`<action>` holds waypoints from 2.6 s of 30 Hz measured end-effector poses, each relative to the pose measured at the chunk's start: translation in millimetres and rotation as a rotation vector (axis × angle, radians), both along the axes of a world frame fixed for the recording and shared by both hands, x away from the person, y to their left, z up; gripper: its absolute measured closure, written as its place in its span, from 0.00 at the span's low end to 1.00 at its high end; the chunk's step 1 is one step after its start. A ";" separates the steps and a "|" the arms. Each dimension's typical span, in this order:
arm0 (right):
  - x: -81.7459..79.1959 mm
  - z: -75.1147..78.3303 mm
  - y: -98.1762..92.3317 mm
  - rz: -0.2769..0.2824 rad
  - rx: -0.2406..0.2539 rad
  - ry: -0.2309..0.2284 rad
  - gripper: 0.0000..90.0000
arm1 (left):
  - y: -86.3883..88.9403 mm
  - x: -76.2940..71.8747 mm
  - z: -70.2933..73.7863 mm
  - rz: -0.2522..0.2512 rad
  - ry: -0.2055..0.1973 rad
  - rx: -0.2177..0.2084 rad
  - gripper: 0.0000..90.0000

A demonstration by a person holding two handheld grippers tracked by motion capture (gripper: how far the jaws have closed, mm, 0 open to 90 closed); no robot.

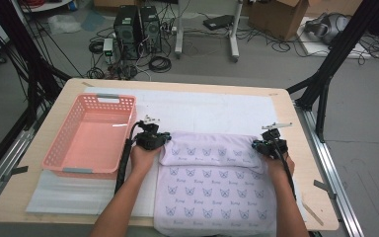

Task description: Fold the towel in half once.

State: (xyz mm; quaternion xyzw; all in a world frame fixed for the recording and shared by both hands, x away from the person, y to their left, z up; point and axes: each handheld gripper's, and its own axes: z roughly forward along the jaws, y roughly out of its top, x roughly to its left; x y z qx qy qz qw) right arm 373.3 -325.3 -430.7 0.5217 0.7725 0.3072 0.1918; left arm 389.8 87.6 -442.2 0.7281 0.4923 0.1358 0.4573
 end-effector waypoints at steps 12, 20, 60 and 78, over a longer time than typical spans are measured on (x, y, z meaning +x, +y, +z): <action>-43.4 20.9 -14.8 0.064 0.099 -0.122 0.96 | 7.1 -36.6 30.2 -0.076 -0.074 -0.078 0.96; -76.3 21.2 -22.5 0.086 0.143 -0.180 0.96 | 11.4 -74.3 33.5 -0.117 -0.140 -0.066 0.96; -191.3 13.6 -43.3 0.211 0.121 -0.188 0.96 | 32.6 -179.9 8.1 -0.292 -0.150 -0.050 0.95; -162.4 23.2 -56.7 0.085 0.144 -0.217 0.71 | 39.4 -150.8 17.0 -0.260 -0.191 -0.037 0.48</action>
